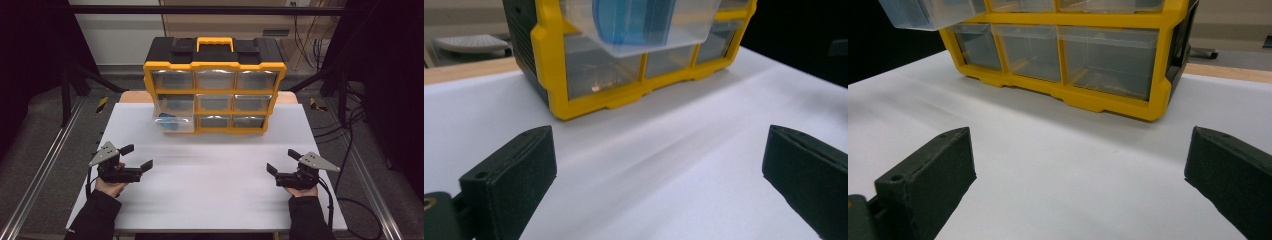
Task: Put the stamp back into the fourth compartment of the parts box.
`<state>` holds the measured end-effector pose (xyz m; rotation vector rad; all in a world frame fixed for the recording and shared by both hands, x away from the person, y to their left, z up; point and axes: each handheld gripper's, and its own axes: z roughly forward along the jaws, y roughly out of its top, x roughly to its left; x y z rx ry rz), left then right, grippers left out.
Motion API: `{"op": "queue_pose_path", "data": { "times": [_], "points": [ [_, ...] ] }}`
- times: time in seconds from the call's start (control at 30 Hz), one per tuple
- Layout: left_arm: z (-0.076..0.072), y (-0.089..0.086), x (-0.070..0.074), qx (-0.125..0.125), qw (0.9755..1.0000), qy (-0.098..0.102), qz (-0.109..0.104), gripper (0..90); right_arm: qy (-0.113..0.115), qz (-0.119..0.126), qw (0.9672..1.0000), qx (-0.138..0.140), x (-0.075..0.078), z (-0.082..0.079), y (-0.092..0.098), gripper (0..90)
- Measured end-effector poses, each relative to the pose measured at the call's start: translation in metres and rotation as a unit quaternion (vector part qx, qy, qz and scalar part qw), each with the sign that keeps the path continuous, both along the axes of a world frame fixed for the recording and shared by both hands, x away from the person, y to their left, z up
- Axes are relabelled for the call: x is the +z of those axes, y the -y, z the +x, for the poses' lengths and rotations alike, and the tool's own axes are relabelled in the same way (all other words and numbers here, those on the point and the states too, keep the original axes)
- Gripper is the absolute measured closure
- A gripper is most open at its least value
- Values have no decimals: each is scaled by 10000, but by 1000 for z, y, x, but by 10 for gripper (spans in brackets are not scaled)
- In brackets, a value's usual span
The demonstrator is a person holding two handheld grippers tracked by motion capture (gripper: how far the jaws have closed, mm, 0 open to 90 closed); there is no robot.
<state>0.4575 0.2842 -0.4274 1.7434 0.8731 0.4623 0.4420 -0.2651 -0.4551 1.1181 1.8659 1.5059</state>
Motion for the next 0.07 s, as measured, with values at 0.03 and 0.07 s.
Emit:
{"op": "queue_pose_path", "data": {
  "times": [0.03,0.07],
  "points": [
    [1,0,-2,34,9999,-82,78,5,-1,-3,10000,-1,0,0,0,1],
    [1,0,-2,52,9999,-114,111,6,-1,-11,10000,-6,0,0,0,1]
  ]
}}
